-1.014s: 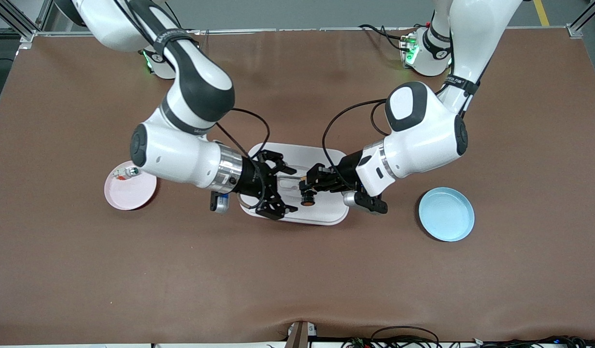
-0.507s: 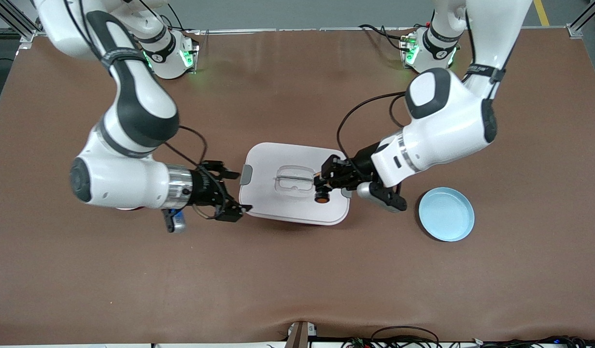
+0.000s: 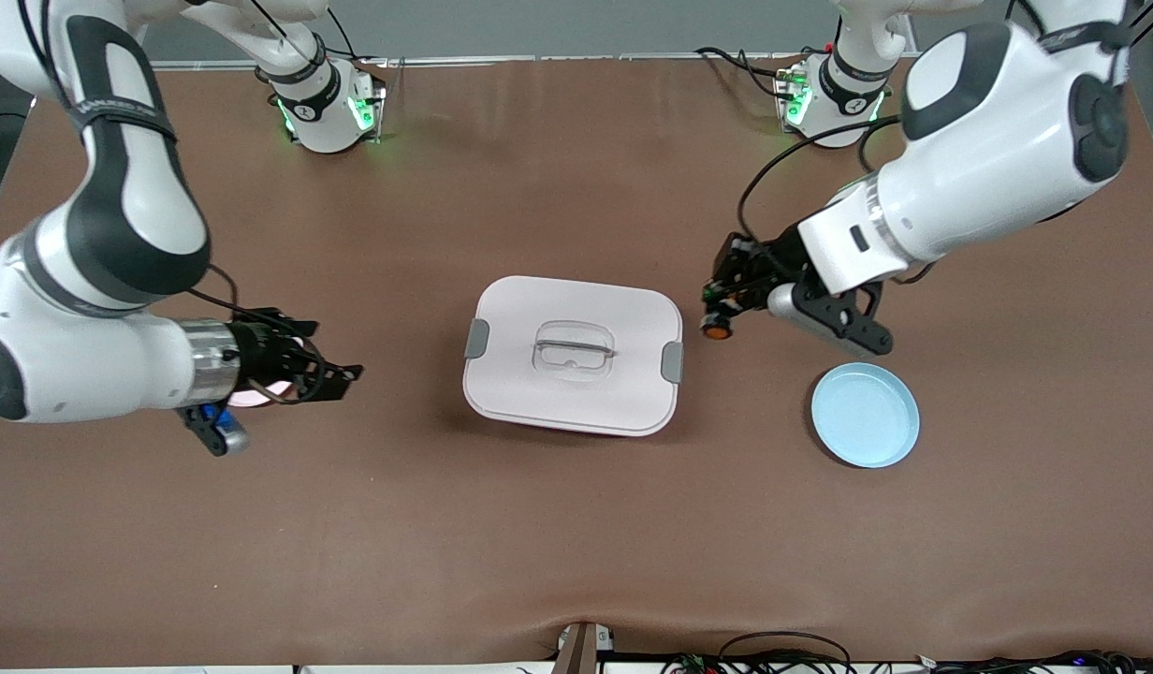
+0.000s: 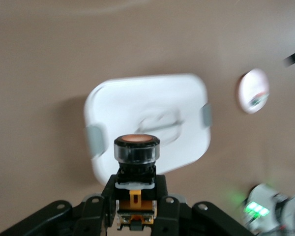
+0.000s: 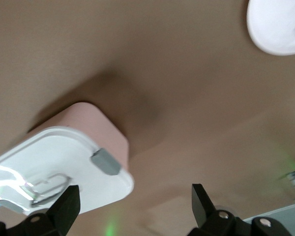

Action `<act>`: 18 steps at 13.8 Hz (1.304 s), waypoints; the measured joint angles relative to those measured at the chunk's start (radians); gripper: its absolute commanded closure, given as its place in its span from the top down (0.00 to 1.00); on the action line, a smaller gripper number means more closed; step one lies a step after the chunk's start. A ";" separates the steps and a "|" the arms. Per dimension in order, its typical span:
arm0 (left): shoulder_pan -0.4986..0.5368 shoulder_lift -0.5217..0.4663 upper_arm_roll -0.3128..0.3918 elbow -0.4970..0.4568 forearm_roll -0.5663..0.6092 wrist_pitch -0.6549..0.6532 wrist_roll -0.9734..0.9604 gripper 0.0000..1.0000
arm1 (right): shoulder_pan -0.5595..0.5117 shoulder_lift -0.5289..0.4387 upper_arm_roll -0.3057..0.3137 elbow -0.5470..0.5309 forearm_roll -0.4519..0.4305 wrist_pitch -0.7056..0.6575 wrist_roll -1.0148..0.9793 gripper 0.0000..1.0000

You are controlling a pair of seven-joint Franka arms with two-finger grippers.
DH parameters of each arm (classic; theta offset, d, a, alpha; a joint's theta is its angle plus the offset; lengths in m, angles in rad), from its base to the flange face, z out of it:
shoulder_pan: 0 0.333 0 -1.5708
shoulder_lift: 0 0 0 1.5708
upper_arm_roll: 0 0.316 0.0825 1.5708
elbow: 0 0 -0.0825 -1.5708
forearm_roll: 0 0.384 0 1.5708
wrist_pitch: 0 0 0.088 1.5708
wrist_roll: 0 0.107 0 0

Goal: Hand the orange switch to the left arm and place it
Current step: 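Carry the switch to the blue plate while the right gripper retracts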

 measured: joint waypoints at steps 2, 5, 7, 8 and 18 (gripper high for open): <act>0.015 -0.019 0.002 0.026 0.086 -0.094 -0.016 0.00 | -0.059 -0.018 -0.001 0.000 -0.056 -0.044 -0.161 1.00; 0.059 -0.047 0.003 0.035 0.184 -0.203 -0.013 0.00 | -0.122 -0.040 -0.001 0.000 -0.191 -0.094 -0.390 1.00; 0.087 -0.057 0.003 0.036 0.275 -0.259 0.010 0.00 | -0.128 -0.057 0.000 0.001 -0.302 -0.104 -0.491 1.00; 0.100 -0.059 0.003 0.036 0.293 -0.275 0.010 0.00 | -0.127 -0.064 0.003 0.001 -0.349 -0.119 -0.537 1.00; 0.274 -0.032 0.008 -0.024 0.349 -0.191 -0.348 0.00 | -0.123 -0.079 0.009 0.000 -0.412 -0.142 -0.689 1.00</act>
